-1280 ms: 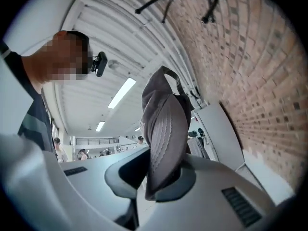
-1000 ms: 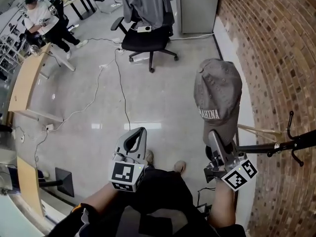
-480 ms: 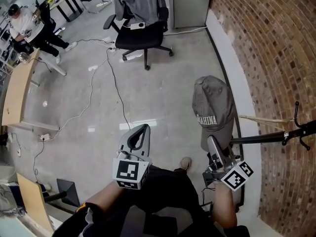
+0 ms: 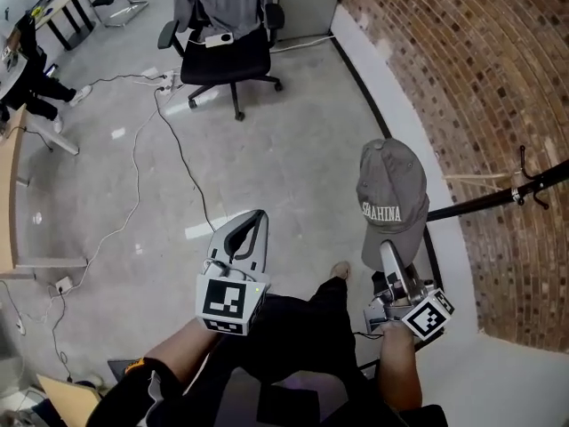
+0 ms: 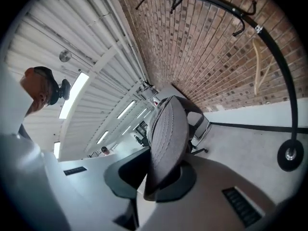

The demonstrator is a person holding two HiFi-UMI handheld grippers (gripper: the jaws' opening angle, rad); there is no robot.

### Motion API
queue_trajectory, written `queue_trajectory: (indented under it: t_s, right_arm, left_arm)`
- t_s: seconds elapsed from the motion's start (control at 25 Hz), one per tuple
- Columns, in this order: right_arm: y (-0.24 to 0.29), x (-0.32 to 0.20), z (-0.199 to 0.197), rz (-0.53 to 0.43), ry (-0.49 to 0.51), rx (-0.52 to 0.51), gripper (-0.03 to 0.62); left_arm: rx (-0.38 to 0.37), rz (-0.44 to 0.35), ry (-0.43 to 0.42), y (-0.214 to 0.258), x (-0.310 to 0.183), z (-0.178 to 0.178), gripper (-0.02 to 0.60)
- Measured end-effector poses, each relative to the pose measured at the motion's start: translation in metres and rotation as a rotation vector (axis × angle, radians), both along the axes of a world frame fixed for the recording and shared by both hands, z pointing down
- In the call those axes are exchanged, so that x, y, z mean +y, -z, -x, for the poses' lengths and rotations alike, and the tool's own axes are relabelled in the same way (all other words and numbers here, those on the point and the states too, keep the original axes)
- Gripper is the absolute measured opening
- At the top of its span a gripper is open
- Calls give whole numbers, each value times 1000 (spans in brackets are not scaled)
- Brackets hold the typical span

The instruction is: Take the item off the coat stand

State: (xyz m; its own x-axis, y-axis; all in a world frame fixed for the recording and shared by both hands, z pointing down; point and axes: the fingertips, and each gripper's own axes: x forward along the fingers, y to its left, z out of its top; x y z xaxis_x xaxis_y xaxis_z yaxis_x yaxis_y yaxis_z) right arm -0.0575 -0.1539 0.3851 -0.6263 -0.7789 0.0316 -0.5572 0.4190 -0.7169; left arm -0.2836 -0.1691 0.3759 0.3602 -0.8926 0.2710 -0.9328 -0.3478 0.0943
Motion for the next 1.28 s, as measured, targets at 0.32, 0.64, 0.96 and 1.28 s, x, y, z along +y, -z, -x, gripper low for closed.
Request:
queue_trajectory:
  t_s: [0.32, 0.64, 0.96, 1.28]
  right_arm:
    - [15, 78, 46, -5, -154, -24, 35]
    - [8, 172, 31, -22, -280, 42, 35]
    - [0, 288, -15, -34, -414, 128, 35]
    - [-26, 381, -43, -28, -433, 200, 35]
  left_arm:
    - [46, 5, -231, 4, 50, -2, 25]
    - [31, 27, -472, -15, 127, -74, 25]
    - [53, -59, -606, 4, 233, -146, 25]
    - [-50, 2, -635, -22, 333, -181, 25]
